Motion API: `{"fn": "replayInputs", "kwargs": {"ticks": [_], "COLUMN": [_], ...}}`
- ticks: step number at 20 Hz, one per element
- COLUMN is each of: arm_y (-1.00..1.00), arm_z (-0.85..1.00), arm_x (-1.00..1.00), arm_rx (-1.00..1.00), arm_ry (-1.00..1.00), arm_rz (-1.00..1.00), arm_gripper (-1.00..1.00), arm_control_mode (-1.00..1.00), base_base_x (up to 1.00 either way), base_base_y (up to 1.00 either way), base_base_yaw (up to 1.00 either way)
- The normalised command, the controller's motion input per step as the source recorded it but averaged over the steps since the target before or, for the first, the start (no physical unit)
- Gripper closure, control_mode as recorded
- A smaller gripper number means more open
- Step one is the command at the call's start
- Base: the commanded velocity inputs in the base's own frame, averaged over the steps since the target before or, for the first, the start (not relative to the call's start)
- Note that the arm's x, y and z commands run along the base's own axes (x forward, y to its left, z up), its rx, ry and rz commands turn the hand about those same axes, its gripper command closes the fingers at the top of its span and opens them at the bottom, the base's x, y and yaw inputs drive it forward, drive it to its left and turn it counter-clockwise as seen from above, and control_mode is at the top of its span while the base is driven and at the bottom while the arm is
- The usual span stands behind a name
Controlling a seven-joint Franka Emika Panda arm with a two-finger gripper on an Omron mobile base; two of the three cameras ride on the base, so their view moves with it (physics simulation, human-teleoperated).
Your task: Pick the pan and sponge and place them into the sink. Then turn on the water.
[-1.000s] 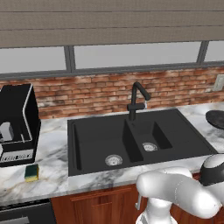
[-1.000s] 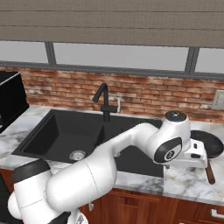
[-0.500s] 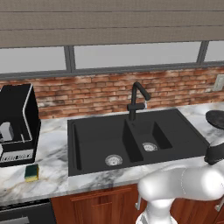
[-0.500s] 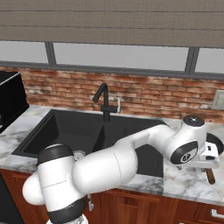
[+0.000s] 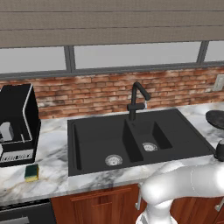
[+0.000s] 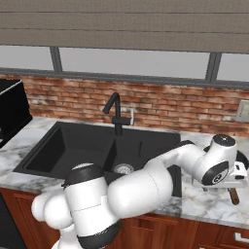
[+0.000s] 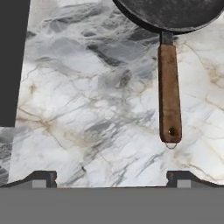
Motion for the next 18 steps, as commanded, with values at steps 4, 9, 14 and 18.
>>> {"fn": "replayInputs", "kwargs": {"ticks": [4,9,14,18], "arm_y": [-0.26,-0.3,-0.29,-0.26], "arm_z": [-0.23,-0.25,-0.3,-0.39], "arm_x": [0.28,0.19,0.09,0.15], "arm_rx": [0.0,0.0,0.0,0.0], "arm_ry": [0.0,0.0,0.03,0.07], "arm_rz": [0.05,0.02,0.0,0.0], "arm_gripper": [-1.0,-1.0,-1.0,-1.0], "arm_control_mode": [-1.0,-1.0,-1.0,-1.0], "base_base_x": [0.0,0.0,0.0,0.0], "base_base_y": [0.0,0.0,0.0,0.0], "base_base_yaw": [0.0,0.0,0.0,0.0]}}
